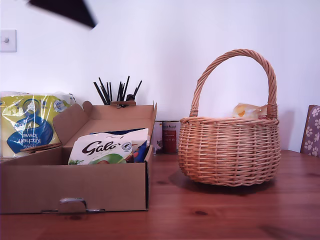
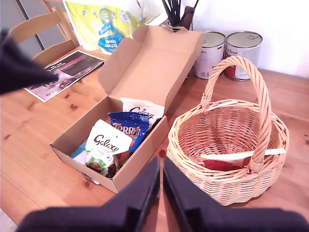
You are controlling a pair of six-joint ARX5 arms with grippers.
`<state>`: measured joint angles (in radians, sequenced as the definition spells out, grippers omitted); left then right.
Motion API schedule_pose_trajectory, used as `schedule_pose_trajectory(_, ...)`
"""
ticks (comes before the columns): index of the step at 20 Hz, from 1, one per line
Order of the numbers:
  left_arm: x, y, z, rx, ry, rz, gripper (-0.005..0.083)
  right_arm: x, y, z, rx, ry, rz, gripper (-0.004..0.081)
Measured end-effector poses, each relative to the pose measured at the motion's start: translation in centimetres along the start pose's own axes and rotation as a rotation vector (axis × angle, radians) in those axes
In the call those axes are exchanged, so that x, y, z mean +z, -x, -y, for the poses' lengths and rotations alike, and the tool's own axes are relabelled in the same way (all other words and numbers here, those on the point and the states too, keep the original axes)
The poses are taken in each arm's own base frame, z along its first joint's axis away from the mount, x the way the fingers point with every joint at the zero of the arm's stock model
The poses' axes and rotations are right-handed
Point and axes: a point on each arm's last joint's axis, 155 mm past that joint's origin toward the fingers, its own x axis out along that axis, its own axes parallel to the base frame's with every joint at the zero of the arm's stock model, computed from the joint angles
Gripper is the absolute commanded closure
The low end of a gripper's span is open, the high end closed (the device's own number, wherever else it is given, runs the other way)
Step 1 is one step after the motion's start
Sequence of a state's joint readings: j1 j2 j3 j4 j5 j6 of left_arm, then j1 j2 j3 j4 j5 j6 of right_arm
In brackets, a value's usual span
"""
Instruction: Move the bags of Easter eggs from the cardboard box on the left into the woven basket on the right side.
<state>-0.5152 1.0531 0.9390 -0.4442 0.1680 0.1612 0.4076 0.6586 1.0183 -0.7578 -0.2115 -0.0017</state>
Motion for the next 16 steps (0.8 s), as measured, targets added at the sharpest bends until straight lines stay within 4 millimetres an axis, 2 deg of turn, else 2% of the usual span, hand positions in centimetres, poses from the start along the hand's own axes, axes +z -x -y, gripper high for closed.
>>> schedule_pose_trajectory(2, -3.3, -0.7, -0.5, 0.01, -0.003, -0.075, 0.0789, 0.0, 0.0, -0.3, 0.015, 0.0, 0.0, 0.0782)
schedule_pose_trajectory(3, -4.6, -1.1, -0.2, -0.008, -0.042, -0.115, 0.0721, 0.0, 0.0, -0.3, 0.015, 0.0, 0.0, 0.0782)
schedule_pose_trajectory(4, -5.1, -1.4, 0.2, -0.029, -0.074, -0.131, 0.0499, 0.0, 0.0, -0.3, 0.015, 0.0, -0.001, 0.0782)
schedule_pose_trajectory(5, -5.3, -1.7, 0.4, -0.042, -0.083, -0.139, 0.0221, 0.0, 0.0, -0.3, 0.016, 0.0, 0.0, 0.0782)
schedule_pose_trajectory(6, -5.6, -2.2, 0.4, -0.046, -0.088, -0.152, -0.0012, 0.0, 0.0, -0.3, 0.016, 0.001, 0.0, 0.0782)
schedule_pose_trajectory(10, -7.7, -5.4, -0.6, -0.05, -0.073, -0.224, 0.0012, 0.0, 0.0, -0.3, 0.017, 0.003, 0.0, 0.0782)
schedule_pose_trajectory(13, -9.2, -7.9, -2.2, -0.045, -0.038, -0.252, 0.0012, 0.0, 0.0, -0.3, 0.018, 0.015, 0.0, 0.0782)
schedule_pose_trajectory(16, -11.1, -9.6, -3.4, -0.066, 0.021, -0.288, 0.0013, 0.0, 0.0, -0.3, 0.018, 0.022, 0.0, 0.0782)
